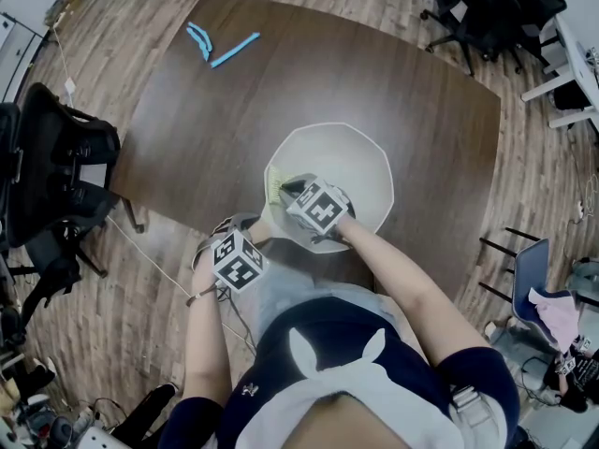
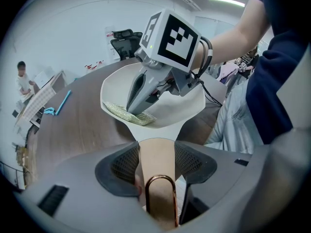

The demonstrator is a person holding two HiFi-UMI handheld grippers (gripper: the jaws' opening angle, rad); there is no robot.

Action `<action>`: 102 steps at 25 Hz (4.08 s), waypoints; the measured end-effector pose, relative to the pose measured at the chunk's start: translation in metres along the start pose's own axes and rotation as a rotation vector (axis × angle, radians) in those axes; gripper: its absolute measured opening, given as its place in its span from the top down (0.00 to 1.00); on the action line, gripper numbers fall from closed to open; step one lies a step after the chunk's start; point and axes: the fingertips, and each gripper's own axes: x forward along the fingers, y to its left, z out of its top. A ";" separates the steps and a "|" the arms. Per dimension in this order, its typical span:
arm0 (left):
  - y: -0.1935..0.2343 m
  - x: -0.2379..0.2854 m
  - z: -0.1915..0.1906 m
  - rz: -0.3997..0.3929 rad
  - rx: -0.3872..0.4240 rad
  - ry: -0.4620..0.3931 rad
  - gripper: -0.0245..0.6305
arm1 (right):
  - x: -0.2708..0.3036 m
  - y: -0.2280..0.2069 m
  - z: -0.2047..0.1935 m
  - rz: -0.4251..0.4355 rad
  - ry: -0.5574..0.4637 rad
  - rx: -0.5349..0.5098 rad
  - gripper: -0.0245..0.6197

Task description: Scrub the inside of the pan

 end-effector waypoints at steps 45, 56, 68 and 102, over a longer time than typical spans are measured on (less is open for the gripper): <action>0.000 0.001 0.000 0.000 -0.010 -0.003 0.62 | -0.009 -0.066 0.030 -0.251 -0.072 -0.118 0.95; -0.002 0.000 0.000 0.000 -0.015 0.001 0.62 | -0.016 -0.083 0.032 -0.317 -0.081 -0.135 0.95; -0.001 0.000 0.001 0.000 -0.024 -0.004 0.62 | -0.020 -0.097 0.031 -0.339 -0.073 -0.120 0.95; -0.003 -0.002 -0.002 0.006 -0.044 -0.016 0.62 | -0.044 -0.140 0.000 -0.531 0.060 -0.113 0.95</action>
